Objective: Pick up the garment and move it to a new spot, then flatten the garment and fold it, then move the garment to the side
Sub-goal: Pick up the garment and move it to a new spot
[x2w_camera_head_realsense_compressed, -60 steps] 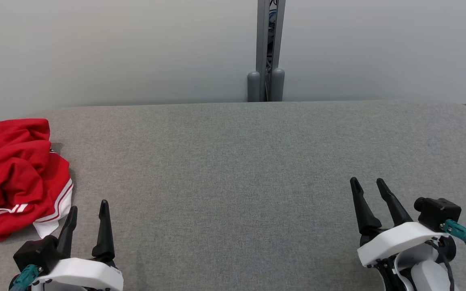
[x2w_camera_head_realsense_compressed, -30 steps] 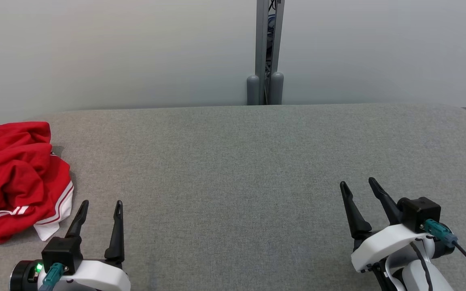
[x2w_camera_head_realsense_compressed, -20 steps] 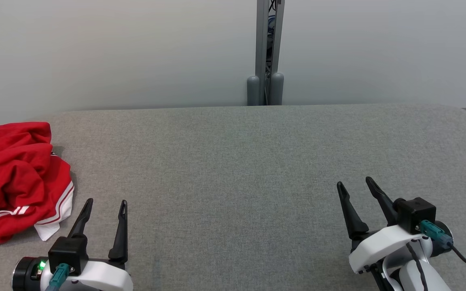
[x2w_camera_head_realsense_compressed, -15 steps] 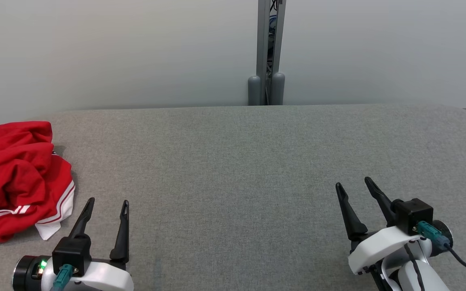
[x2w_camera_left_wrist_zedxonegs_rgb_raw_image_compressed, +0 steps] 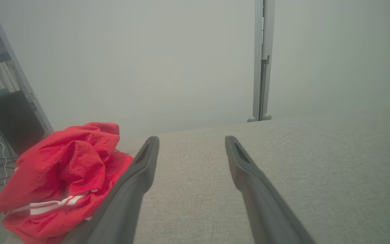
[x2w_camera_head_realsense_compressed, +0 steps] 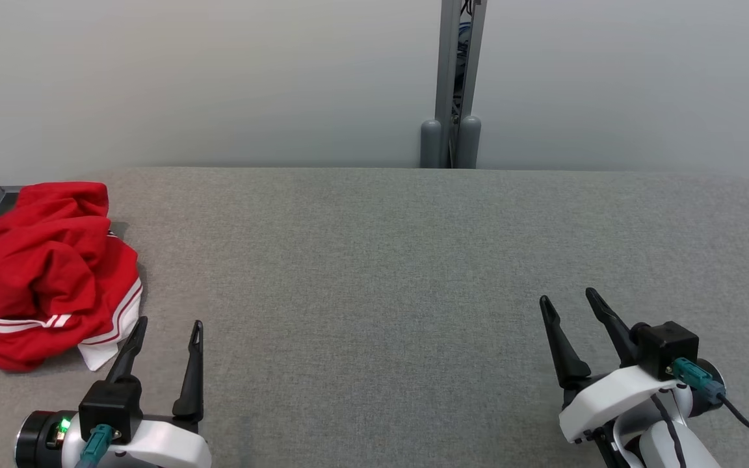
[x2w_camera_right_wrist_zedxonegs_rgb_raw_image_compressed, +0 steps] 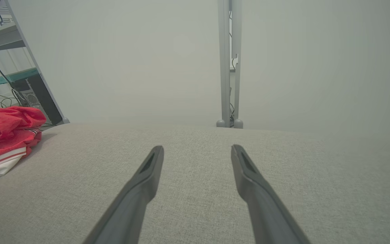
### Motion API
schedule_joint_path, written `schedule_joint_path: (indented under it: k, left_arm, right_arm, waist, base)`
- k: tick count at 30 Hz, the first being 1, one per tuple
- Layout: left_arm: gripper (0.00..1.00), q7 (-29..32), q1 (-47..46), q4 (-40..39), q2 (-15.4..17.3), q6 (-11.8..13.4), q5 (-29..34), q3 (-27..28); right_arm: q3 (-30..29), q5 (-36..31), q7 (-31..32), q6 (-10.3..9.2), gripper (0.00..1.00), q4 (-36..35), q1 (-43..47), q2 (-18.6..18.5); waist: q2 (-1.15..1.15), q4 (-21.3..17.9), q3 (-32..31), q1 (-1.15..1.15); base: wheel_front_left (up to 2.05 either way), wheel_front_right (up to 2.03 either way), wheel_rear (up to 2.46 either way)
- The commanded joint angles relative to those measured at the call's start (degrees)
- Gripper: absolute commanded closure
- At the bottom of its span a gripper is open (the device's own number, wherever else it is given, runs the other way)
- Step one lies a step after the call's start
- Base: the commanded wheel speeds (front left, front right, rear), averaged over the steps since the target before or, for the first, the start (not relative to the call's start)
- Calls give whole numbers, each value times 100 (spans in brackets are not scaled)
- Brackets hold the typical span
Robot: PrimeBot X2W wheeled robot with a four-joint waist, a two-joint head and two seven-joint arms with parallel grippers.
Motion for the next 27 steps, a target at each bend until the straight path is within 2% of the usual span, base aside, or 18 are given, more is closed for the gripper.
schedule_joint_path:
  k: [1,27]
  left_arm:
    - [0,8,-25,-18,53,38,-39,16]
    - [0,18,80,-9,143,199,-233,59]
  right_arm:
    - [0,49,-52,10,0,22,-27,-42]
    - [297,332,-111,9,0,191,7,-39]
  waist:
    - [0,88,4,0]
    - [0,1371,-62,0]
  base:
    - [0,0,0]
    - [0,0,0]
